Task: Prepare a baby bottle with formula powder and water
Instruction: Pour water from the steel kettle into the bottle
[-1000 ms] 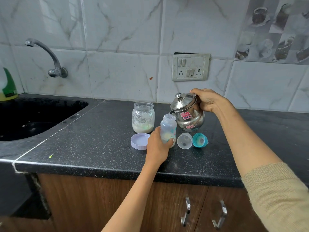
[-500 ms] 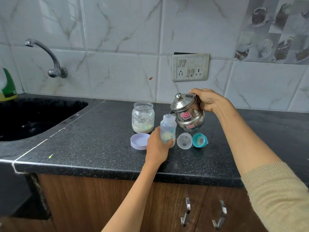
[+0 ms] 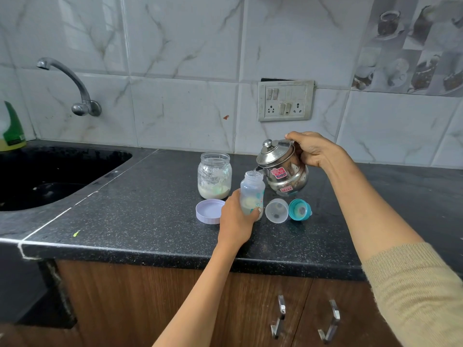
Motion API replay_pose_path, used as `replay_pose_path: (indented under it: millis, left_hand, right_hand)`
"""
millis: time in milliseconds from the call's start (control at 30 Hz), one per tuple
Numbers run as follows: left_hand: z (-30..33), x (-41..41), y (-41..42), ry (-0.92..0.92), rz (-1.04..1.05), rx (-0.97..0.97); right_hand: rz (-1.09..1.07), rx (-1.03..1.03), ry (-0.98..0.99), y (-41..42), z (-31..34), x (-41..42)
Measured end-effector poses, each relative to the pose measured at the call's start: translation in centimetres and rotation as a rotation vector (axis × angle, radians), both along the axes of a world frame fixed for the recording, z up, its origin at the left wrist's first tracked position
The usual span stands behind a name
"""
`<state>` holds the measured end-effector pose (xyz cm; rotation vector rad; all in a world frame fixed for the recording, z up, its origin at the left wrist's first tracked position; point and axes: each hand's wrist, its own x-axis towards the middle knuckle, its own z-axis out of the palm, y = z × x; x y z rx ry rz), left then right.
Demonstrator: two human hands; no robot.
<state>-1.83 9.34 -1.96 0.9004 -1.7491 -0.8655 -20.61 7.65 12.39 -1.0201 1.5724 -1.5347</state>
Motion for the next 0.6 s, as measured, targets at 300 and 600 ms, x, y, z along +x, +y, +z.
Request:
replay_pose_path:
  millis: [300, 600]
  left_hand:
    - [-0.02, 0.00, -0.07, -0.003, 0.000, -0.002]
    - [-0.04, -0.07, -0.13, -0.004, 0.003, -0.005]
  right_hand:
    - [0.009, 0.016, 0.000, -0.02, -0.20, -0.46]
    - [0.000, 0.016, 0.016, -0.15, 0.02, -0.22]
